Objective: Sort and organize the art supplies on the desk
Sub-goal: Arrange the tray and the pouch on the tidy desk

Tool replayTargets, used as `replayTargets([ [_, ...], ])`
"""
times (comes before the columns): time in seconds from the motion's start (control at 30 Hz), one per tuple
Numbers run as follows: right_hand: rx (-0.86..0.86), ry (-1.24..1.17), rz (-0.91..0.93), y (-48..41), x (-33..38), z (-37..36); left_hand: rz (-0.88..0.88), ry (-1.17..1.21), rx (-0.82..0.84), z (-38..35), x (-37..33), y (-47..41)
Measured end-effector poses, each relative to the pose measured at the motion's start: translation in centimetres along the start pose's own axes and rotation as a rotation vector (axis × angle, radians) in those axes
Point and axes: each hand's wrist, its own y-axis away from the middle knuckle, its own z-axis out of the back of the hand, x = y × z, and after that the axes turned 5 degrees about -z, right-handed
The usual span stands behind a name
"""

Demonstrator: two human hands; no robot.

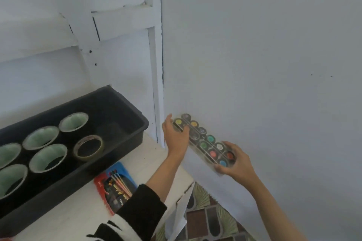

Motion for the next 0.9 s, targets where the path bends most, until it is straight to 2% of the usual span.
replayTargets([
  [0.13,-0.11,-0.067,0.066,-5.4,4.3,1.1,0.024,0.337,-0.019,-2.7,-3.8,-3.2],
  [0.23,-0.155,-0.096,0.145,-9.3,8.1,-0.1,0.016,0.455,-0.027,-3.2,-5.3,-5.4],
  [0.4,0.014,-0.23,0.24,-13.4,13.8,-2.9,0.005,0.603,-0.203,0.6,-6.3,-9.7],
  [0.53,0.193,-0.259,0.299,-15.6,16.7,-6.9,-0.037,0.543,-0.34,5.8,-6.0,-11.6],
  [0.63,0.354,-0.187,0.367,-17.1,18.2,-10.7,-0.054,0.426,-0.439,10.5,-4.9,-12.8],
  [0.77,0.45,-0.056,0.452,-19.7,19.0,-16.6,0.05,0.351,-0.527,15.5,-3.7,-12.7],
  [0.9,0.589,0.052,0.39,-21.6,18.4,-22.2,0.146,0.288,-0.583,17.2,-2.7,-12.6],
])
